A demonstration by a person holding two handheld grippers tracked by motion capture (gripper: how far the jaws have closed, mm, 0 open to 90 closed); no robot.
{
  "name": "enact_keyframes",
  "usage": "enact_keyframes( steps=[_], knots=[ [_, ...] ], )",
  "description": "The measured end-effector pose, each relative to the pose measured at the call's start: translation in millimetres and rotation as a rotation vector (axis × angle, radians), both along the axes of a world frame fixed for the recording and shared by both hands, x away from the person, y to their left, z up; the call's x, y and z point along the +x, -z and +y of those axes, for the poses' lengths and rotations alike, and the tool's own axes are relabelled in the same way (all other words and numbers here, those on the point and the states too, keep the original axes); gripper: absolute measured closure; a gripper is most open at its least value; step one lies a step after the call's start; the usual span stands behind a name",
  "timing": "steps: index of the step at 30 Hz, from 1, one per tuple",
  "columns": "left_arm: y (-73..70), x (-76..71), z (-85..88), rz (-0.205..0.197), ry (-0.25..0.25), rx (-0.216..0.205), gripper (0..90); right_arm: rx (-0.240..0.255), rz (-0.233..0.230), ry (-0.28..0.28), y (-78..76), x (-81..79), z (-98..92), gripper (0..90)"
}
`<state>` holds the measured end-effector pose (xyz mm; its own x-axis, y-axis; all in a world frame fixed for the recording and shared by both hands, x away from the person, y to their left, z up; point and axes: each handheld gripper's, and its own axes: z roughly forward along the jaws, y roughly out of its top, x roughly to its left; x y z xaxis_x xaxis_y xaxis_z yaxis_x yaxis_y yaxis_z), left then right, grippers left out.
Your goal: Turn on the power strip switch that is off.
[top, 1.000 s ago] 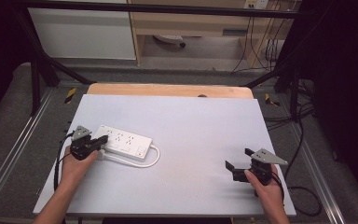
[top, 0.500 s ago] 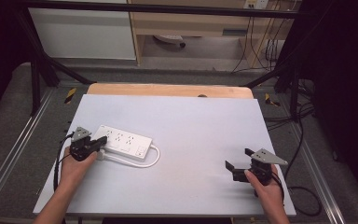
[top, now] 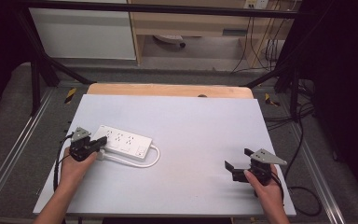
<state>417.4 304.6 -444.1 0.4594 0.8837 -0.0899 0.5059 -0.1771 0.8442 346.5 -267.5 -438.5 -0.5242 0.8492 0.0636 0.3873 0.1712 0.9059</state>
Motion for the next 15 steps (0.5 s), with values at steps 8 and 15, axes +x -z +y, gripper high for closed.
enact_keyframes(
  steps=[8,15],
  knots=[
    [0.2,0.3,0.6,0.005,0.001,-0.005,90.0,-0.002,0.002,0.000,0.0,0.0,0.3,3.2],
    [0.8,0.7,0.5,0.021,0.005,-0.001,90.0,-0.003,0.003,-0.001,0.2,-0.1,0.8,3.2]
  ],
)
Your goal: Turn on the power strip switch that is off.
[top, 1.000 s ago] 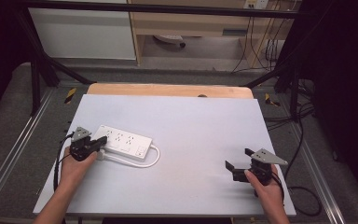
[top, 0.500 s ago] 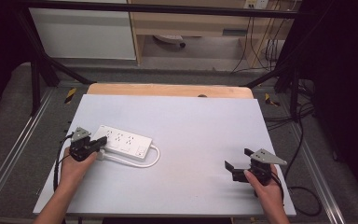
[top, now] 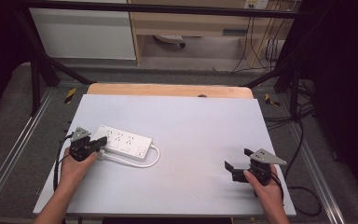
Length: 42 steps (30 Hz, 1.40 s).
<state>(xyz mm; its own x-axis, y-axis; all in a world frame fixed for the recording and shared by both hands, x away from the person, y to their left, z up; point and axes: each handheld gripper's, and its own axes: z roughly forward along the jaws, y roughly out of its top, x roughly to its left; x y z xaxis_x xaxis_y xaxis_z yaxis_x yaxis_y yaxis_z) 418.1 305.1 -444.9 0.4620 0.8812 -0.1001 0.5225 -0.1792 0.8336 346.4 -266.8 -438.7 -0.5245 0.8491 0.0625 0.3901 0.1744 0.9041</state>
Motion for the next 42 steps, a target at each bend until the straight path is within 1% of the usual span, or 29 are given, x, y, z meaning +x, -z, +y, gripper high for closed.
enact_keyframes(
  steps=[1,2,4,8,11,13,18,23,25,31,36,42],
  knots=[
    [1.6,-0.2,-0.9,-0.004,0.010,-0.020,90.0,0.000,0.000,0.000,0.0,0.0,0.0,3.2],
    [2.0,-0.3,-2.2,-0.001,0.019,-0.022,90.0,0.000,0.000,0.000,0.0,0.0,0.0,3.2],
    [0.7,-0.6,-5.6,-0.005,0.018,0.003,90.0,-0.001,0.000,0.000,0.0,0.0,-0.1,3.2],
    [1.3,0.0,-4.9,-0.018,0.013,0.003,90.0,0.001,-0.001,0.000,-0.3,-0.2,-0.5,3.2],
    [0.1,-0.2,-2.9,-0.031,0.001,-0.014,90.0,0.002,-0.003,0.000,-0.3,0.0,-1.0,3.2],
    [-0.9,-0.5,-2.9,-0.038,0.004,-0.020,90.0,0.001,-0.002,0.001,-0.1,0.3,-1.0,3.2],
    [-1.7,-0.8,-3.8,-0.042,0.010,-0.027,90.0,-0.001,-0.003,-0.001,-0.1,0.1,-0.2,3.2],
    [-2.3,-1.0,-2.7,-0.052,0.002,-0.052,90.0,-0.001,-0.001,0.002,-0.1,0.0,-0.7,3.2],
    [-2.7,-1.0,-2.1,-0.053,0.003,-0.061,88.5,-0.001,-0.002,0.002,0.0,0.2,-0.6,3.2],
    [-3.8,-1.6,-2.3,-0.059,0.005,-0.067,88.4,-0.003,-0.002,0.000,0.0,0.0,-0.4,3.2],
    [-4.7,-2.0,-2.4,-0.065,0.005,-0.082,88.1,-0.001,-0.001,0.001,0.0,0.1,-0.6,3.2],
    [-5.6,-2.4,-1.4,-0.073,0.001,-0.084,85.8,-0.003,-0.001,0.001,0.1,0.1,-0.5,3.2]
  ],
)
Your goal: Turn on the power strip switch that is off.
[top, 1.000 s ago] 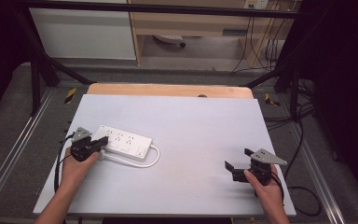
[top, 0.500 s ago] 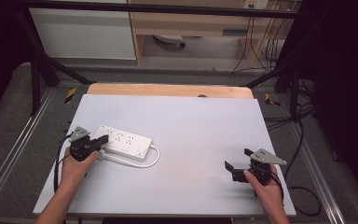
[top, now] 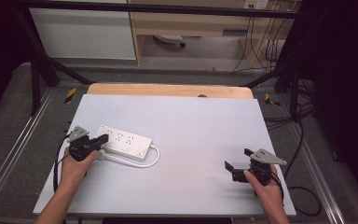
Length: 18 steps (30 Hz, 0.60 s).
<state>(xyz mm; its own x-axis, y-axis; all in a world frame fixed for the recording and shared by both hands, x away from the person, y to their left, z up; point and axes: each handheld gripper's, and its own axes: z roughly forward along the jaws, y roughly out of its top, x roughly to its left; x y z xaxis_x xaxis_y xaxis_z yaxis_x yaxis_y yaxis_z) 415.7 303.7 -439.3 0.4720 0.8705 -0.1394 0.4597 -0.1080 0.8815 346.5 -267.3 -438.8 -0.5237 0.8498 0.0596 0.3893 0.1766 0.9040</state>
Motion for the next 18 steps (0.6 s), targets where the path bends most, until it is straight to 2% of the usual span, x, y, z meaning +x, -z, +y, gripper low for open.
enact_keyframes(
  steps=[10,18],
  knots=[
    [-2.6,-1.6,-1.3,-0.012,0.002,-0.020,79.3,0.003,0.004,0.003,0.0,-0.2,0.3,3.2],
    [-6.3,-3.3,-2.5,-0.028,0.007,-0.042,70.7,0.002,0.004,0.002,0.1,-0.1,0.0,3.2]
  ],
)
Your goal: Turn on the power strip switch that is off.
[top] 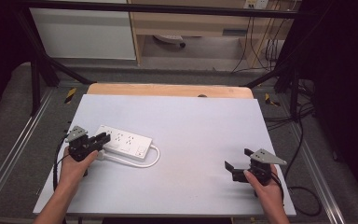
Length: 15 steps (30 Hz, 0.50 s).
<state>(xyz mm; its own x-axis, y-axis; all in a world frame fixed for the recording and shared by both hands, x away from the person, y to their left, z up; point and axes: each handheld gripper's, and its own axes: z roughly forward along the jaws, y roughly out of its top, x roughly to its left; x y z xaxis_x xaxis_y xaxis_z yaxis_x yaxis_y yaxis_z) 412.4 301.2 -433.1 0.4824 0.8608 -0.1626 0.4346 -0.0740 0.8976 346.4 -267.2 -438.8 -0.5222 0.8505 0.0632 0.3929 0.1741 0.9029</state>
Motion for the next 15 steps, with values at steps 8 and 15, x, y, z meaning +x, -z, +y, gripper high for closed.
enact_keyframes(
  steps=[8,15],
  knots=[
    [-4.4,-2.0,-3.6,-0.013,0.002,-0.003,61.7,0.000,0.000,-0.001,0.4,0.5,0.2,3.2],
    [-7.1,-2.5,-4.0,-0.017,0.002,-0.014,55.8,-0.001,0.001,-0.001,0.6,0.5,0.1,3.2]
  ],
)
